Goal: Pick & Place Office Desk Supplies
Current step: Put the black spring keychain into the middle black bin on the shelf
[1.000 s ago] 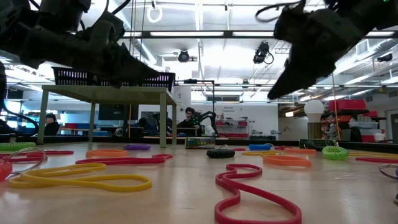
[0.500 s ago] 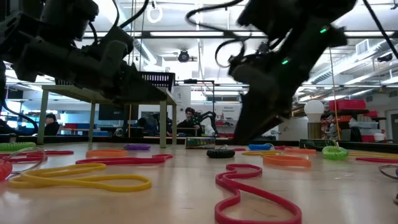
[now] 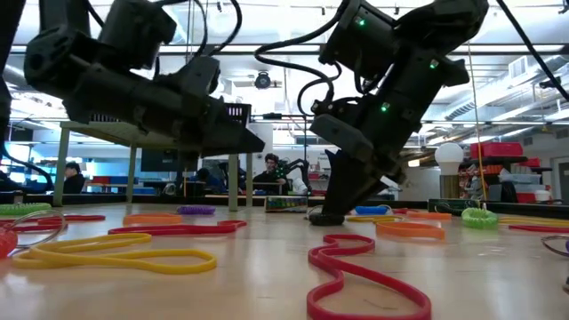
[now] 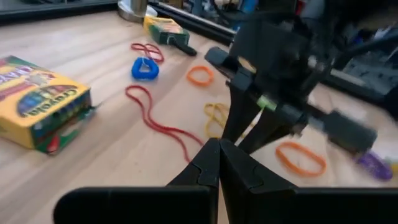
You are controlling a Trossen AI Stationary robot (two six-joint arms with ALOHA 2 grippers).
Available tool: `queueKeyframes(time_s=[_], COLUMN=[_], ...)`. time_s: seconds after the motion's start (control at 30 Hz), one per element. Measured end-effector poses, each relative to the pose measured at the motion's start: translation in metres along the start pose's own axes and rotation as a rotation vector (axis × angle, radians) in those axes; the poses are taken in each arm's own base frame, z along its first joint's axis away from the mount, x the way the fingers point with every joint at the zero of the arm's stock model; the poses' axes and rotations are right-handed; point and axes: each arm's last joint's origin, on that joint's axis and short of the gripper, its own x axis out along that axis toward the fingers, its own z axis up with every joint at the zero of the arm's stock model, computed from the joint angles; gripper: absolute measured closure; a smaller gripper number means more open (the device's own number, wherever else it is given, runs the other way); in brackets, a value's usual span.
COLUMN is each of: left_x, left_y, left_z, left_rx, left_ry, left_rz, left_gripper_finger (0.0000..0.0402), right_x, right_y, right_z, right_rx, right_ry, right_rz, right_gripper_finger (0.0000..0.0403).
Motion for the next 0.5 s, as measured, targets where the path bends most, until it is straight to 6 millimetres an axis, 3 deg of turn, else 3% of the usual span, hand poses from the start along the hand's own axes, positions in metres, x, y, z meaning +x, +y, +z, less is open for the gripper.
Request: queueKeyframes(time_s=[0.23,0.5], left_x=[-0.002,-0.023], left_y=[-0.009,-0.041], left_z=[-0.001,-0.014], left_rx=[-0.02,-0.104], left_ry=[0.018,-0.011], left_rz=[-0.062,-0.076], left_gripper_finger=[0.0367,0.0296], right_x=[-0.009,-0.038], right_y=[0.002,0.016], right_z=[-0.001,0.001], right_rx=[-0.07,-0.103], right_ry=[-0.017,-0.295], right_rz=[-0.015,-0.202], right_gripper_finger=[0.0374,0.0376])
